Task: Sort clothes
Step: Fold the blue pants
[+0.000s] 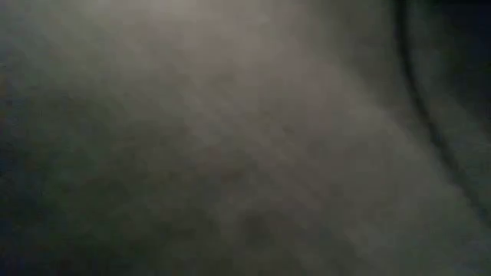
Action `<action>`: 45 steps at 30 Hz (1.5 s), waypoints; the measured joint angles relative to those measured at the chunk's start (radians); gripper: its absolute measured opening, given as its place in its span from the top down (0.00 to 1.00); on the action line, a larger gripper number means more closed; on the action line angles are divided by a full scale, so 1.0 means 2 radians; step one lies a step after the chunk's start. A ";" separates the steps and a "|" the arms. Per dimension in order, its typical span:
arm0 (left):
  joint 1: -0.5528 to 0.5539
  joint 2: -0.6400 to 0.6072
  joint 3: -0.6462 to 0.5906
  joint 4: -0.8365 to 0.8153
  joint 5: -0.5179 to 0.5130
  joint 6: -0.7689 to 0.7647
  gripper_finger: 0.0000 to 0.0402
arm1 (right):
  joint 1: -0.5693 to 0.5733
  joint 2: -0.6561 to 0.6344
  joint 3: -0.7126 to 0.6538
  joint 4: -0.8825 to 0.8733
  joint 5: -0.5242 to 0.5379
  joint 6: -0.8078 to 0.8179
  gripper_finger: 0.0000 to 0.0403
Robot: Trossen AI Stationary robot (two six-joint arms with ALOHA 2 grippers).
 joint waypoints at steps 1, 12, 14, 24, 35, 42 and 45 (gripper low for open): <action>0.005 0.007 0.000 0.000 0.008 -0.010 1.00 | -0.002 0.006 0.000 0.000 0.000 0.014 0.97; 0.076 0.012 0.000 0.015 0.160 -0.008 0.91 | -0.034 0.003 0.000 -0.033 -0.029 0.046 0.94; 0.085 0.007 0.002 0.012 0.194 0.007 0.85 | -0.039 -0.013 0.000 -0.034 -0.032 0.025 0.93; 0.121 -0.056 0.004 -0.063 0.159 0.057 0.62 | -0.061 -0.103 0.000 -0.132 -0.045 -0.034 0.69; 0.125 -0.117 0.004 -0.113 0.110 0.065 0.55 | -0.065 -0.116 0.000 -0.177 -0.073 -0.163 0.34; 0.114 -0.139 0.004 0.004 0.085 0.112 0.55 | -0.077 -0.117 0.000 -0.150 -0.078 -0.162 0.33; 0.095 -0.143 0.005 0.077 0.097 0.154 0.57 | -0.077 -0.117 0.000 -0.082 -0.086 -0.195 0.33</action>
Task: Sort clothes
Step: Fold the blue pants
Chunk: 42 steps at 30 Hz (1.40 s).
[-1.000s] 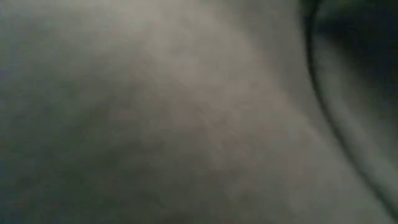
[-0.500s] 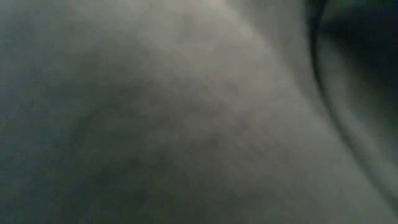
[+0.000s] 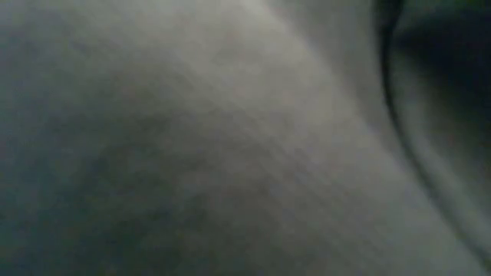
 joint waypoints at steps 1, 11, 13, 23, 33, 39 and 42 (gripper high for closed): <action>-0.006 0.000 0.000 0.009 0.001 0.013 0.57 | 0.002 0.000 0.000 0.019 0.000 -0.008 0.33; -0.042 0.002 0.000 0.043 0.004 0.081 0.60 | 0.026 0.000 0.000 0.209 0.039 -0.070 0.33; -0.041 0.002 0.000 0.043 0.010 0.074 0.61 | 0.038 0.000 0.000 0.212 0.043 -0.063 0.33; -0.040 0.002 -0.001 0.025 0.069 0.071 0.61 | 0.096 0.077 0.058 0.172 0.015 0.001 0.34; -0.040 0.002 -0.001 0.007 0.112 0.082 0.61 | 0.056 0.213 0.234 0.010 -0.047 -0.084 0.35; -0.040 0.002 -0.001 -0.012 0.154 0.083 0.61 | 0.036 0.251 0.280 -0.108 -0.006 -0.114 0.35; -0.040 -0.005 -0.001 -0.034 0.171 0.083 0.61 | 0.024 0.248 0.282 -0.145 0.029 -0.117 0.35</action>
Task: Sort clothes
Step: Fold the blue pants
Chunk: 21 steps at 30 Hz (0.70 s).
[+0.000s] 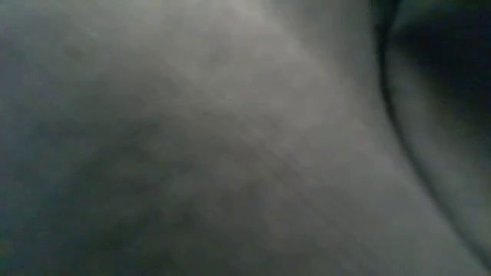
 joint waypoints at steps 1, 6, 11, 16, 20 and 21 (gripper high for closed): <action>0.000 -0.004 0.000 -0.009 0.000 0.000 0.61 | -0.004 0.000 0.000 -0.017 0.009 0.000 0.35; 0.000 -0.039 0.000 -0.079 -0.058 -0.001 0.61 | -0.030 -0.001 -0.015 -0.067 0.036 0.039 0.35; 0.000 -0.069 0.000 -0.125 -0.135 0.006 0.61 | -0.045 -0.001 -0.044 -0.074 0.052 0.078 0.35; 0.000 -0.065 0.000 -0.128 -0.203 0.011 0.61 | -0.047 -0.001 -0.055 -0.082 0.081 0.125 0.35; 0.012 -0.041 -0.003 -0.122 -0.239 -0.003 0.61 | -0.045 -0.015 -0.056 -0.087 0.114 0.165 0.35; 0.018 -0.033 -0.003 -0.121 -0.242 -0.007 0.61 | -0.044 -0.020 -0.056 -0.087 0.118 0.173 0.35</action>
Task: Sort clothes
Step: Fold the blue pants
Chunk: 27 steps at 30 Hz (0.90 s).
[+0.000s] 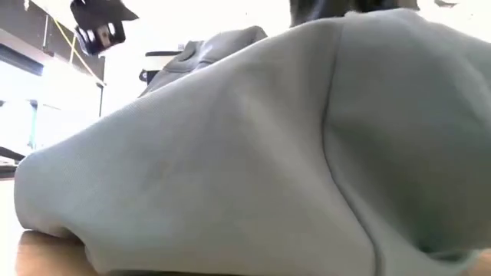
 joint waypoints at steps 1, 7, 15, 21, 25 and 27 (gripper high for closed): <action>0.006 0.009 0.000 0.001 0.000 0.000 0.61 | 0.000 -0.007 0.000 -0.001 0.001 0.007 0.35; 0.041 0.072 0.001 0.041 0.040 0.067 0.59 | 0.003 -0.040 0.000 -0.048 -0.005 0.020 0.35; 0.092 0.111 0.012 0.050 0.098 0.114 0.41 | 0.006 -0.052 0.000 -0.078 -0.011 0.021 0.35; 0.112 0.131 0.012 0.062 0.113 0.136 0.31 | 0.006 -0.052 0.000 -0.085 -0.014 0.020 0.35; 0.116 0.162 0.013 0.093 0.123 0.158 0.28 | 0.006 -0.052 0.000 -0.087 -0.018 0.023 0.35; 0.119 0.184 0.013 0.102 0.105 0.174 0.28 | 0.006 -0.052 0.000 -0.087 -0.022 0.031 0.35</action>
